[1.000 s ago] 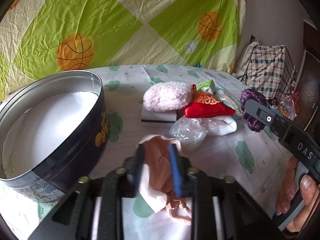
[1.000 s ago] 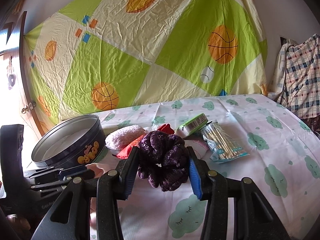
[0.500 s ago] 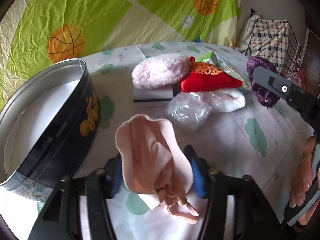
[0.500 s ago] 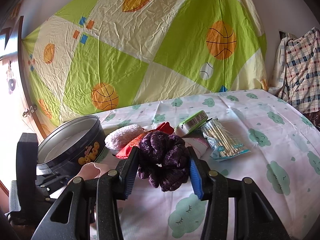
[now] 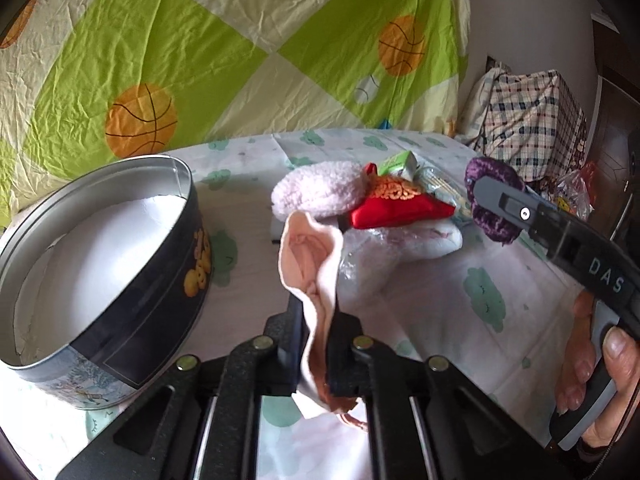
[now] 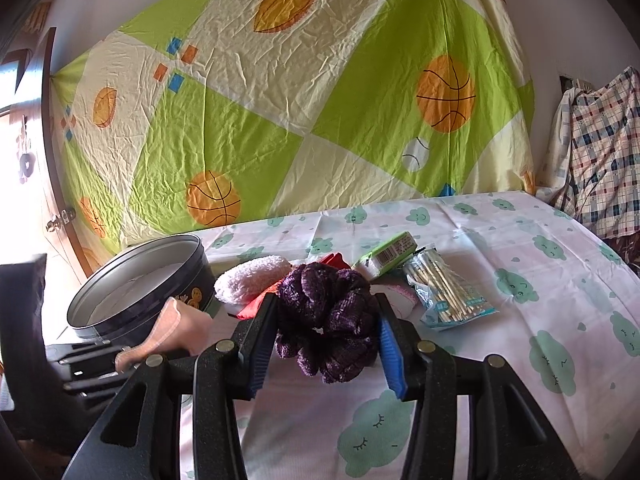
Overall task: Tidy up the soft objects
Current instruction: 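Grasp the pale pink fabric with the left gripper while the right holds the scrunchie, then carry both items over the tin and open both grippers to drop them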
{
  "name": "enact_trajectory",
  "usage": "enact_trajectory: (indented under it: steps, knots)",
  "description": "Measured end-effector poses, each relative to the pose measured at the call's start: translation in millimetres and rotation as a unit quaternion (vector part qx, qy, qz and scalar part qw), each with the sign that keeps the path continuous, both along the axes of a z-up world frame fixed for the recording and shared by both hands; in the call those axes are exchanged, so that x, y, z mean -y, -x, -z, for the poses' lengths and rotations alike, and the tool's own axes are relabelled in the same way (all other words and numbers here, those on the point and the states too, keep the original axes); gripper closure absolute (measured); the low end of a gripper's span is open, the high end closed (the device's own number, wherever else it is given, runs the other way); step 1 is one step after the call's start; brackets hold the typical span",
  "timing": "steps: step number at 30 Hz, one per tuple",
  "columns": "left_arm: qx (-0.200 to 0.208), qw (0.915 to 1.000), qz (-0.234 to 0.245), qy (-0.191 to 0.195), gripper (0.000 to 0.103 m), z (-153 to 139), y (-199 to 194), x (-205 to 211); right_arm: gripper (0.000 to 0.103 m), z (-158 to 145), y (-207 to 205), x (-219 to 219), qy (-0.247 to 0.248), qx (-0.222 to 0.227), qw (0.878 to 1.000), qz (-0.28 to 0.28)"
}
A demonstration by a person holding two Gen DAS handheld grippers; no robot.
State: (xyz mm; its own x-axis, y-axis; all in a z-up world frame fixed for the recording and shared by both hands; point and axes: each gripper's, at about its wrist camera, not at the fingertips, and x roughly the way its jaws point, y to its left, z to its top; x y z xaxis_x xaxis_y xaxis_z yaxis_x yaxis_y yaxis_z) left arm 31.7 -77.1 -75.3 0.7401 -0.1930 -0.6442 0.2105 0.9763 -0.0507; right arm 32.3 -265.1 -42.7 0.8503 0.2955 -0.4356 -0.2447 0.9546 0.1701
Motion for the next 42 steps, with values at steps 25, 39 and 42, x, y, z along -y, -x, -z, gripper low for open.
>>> enact_trajectory:
  steps: [25,39,42]
  knots:
    - [0.078,0.9904,-0.113,0.016,0.096,-62.5,-16.9,-124.9,0.053,-51.8,-46.6,-118.2,0.031,0.023,0.990,-0.134]
    - [0.011,0.9871,-0.158,0.023,0.096,-52.8,-59.9,-195.5,0.053,-29.8,-107.5,-212.7,0.046,-0.046,0.980,-0.191]
    - [-0.004,0.9864,-0.162,0.029,0.096,-50.4,-68.7,-205.4,0.053,-23.1,-116.1,-227.0,0.054,-0.058,0.978,-0.195]
